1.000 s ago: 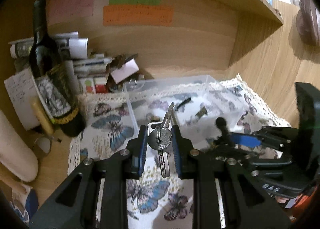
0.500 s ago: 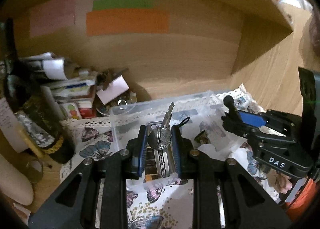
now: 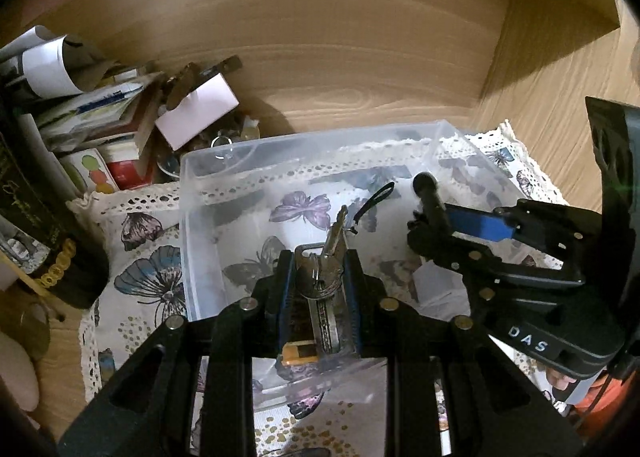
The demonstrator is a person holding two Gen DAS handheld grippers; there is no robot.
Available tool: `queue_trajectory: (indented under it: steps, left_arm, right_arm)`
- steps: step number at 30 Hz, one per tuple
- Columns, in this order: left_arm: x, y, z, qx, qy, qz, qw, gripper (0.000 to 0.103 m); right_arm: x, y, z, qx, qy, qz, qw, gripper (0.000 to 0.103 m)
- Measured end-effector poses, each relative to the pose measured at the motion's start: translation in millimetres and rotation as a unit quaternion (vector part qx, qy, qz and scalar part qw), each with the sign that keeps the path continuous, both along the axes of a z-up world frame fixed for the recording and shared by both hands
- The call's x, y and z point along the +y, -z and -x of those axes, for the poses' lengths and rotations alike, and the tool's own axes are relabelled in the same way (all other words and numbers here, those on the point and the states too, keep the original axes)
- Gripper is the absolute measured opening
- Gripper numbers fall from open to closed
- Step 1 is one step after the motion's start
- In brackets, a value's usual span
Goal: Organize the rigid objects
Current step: 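Lower the keys and black handle piece into the clear box and open both tools, then grasp the white round cup with the left tool while the right tool grasps a small black piece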
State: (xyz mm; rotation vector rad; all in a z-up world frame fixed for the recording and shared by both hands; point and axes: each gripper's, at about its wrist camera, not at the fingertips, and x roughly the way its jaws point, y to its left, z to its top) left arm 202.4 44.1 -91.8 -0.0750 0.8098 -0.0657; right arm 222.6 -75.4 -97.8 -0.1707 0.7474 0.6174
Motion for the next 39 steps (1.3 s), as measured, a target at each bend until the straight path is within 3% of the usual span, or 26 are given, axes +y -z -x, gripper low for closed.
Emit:
queue_trajectory:
  steps: [3, 7, 9, 11, 13, 18, 23, 30, 32, 34, 39]
  left_arm:
    - [-1, -4, 3, -0.01, -0.005, -0.01, 0.9999, 0.024]
    - [-4, -15, 14, -0.029, -0.005, -0.015, 0.9995, 0.035]
    - [-6, -23, 23, -0.043, -0.007, -0.026, 0.9987, 0.042]
    - [-9, -29, 31, -0.055, -0.007, -0.03, 0.998, 0.057]
    - [-13, -35, 40, -0.065, -0.004, -0.028, 0.9975, 0.065]
    - [-36, -33, 64, -0.067, 0.017, -0.021, 0.9974, 0.079]
    - [-78, -7, 77, -0.036, 0.068, -0.011, 0.997, 0.079]
    - [-130, 49, 71, 0.038, 0.115, -0.047, 0.9915, 0.077]
    - [-133, 61, 65, 0.06, 0.117, -0.048, 0.9902, 0.057]
    - [-133, 57, 66, 0.05, 0.12, -0.05, 0.9903, 0.041]
    - [-129, 54, 82, 0.042, 0.126, -0.05, 0.9899, 0.04]
  right_arm:
    - [0, -1, -1, 0.0, 0.0, 0.001, 1.0, 0.028]
    - [-7, -8, 5, -0.007, -0.003, -0.007, 1.0, 0.04]
    - [-13, -15, 12, -0.019, 0.001, -0.011, 1.0, 0.042]
    - [-19, -21, 18, -0.027, 0.005, -0.017, 0.999, 0.045]
    - [-30, -27, 27, -0.033, 0.01, -0.027, 0.999, 0.049]
    - [-66, -34, 51, -0.047, 0.037, -0.043, 0.997, 0.057]
    - [-101, -29, 67, -0.045, 0.069, -0.048, 0.995, 0.059]
    - [-131, -18, 80, -0.031, 0.09, -0.057, 0.994, 0.059]
    - [-134, -16, 84, -0.032, 0.091, -0.056, 0.994, 0.059]
    - [-133, -14, 86, -0.032, 0.09, -0.057, 0.994, 0.059]
    - [-130, -9, 85, -0.029, 0.086, -0.056, 0.994, 0.059]
